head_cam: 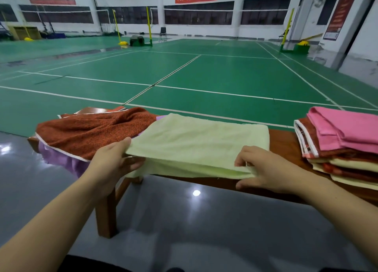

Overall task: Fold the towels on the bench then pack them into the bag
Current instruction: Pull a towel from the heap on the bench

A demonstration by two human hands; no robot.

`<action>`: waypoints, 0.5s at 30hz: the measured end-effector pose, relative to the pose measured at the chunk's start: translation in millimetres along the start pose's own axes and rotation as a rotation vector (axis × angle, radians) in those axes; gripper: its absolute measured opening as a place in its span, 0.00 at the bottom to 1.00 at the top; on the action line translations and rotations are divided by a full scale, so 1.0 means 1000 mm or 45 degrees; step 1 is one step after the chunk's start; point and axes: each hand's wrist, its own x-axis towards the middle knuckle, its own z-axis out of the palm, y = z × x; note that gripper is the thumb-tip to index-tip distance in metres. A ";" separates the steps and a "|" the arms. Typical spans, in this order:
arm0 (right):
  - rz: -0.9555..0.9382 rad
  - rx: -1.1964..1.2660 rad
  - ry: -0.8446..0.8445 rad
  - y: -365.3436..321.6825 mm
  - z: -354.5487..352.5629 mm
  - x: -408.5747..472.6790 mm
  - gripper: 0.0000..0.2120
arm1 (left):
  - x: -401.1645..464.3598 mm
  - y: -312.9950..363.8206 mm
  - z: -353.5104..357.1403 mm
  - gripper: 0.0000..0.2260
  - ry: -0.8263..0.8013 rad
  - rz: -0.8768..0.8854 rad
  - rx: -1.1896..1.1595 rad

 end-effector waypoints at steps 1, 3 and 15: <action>-0.012 0.050 0.033 0.002 0.000 0.000 0.15 | -0.002 0.003 0.002 0.11 -0.013 -0.019 -0.062; -0.074 0.240 0.126 0.003 -0.004 -0.002 0.11 | -0.003 0.007 0.004 0.10 0.005 -0.015 -0.183; -0.198 -0.026 -0.128 -0.010 -0.007 -0.005 0.16 | 0.015 -0.004 -0.030 0.11 0.278 0.195 0.900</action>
